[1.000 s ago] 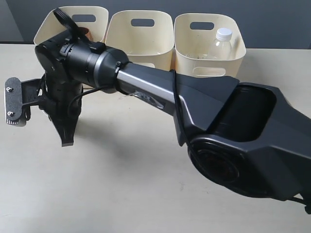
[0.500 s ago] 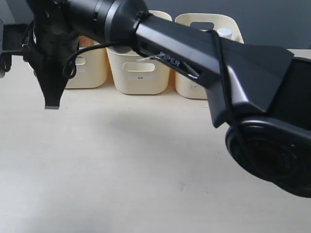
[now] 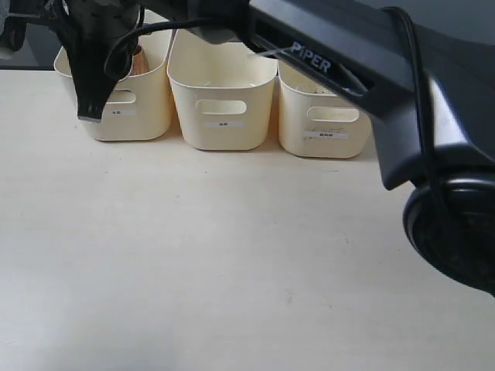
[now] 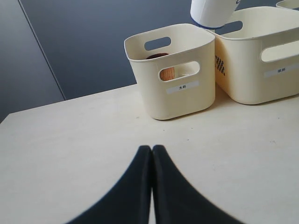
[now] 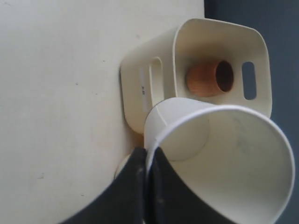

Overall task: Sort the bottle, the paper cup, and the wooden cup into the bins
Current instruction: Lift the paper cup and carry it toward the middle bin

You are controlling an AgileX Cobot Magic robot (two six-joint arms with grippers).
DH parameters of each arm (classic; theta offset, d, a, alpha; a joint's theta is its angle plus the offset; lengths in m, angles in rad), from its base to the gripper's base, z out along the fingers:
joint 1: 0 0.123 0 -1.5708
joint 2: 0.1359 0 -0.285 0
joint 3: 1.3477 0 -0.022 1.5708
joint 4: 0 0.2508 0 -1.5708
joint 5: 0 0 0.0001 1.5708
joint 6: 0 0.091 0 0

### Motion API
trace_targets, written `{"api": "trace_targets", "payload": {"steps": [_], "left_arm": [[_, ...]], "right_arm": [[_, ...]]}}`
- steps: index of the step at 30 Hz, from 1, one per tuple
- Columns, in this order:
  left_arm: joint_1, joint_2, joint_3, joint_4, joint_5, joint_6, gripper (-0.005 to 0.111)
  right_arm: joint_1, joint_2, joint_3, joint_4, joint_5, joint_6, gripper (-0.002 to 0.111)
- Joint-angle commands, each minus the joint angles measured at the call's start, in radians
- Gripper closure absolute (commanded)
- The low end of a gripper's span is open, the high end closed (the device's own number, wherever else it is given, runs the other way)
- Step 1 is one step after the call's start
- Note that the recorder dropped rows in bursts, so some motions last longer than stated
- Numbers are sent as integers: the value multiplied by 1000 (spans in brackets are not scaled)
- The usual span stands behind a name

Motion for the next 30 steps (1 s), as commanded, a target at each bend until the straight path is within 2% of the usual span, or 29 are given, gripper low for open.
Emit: {"api": "trace_targets", "payload": {"steps": [1, 18, 22, 30], "left_arm": [[-7, -5, 1, 0, -6, -2, 107], [-7, -5, 1, 0, -6, -2, 107], [-7, -5, 1, 0, -6, -2, 107], [-7, -5, 1, 0, -6, -2, 107]], "right_arm": [[-4, -12, 4, -89, -26, 95, 109], [-11, -12, 4, -436, -10, 518, 109], [-43, -8, 4, -434, 21, 583, 109], [-104, 20, 15, -385, 29, 583, 109]]}}
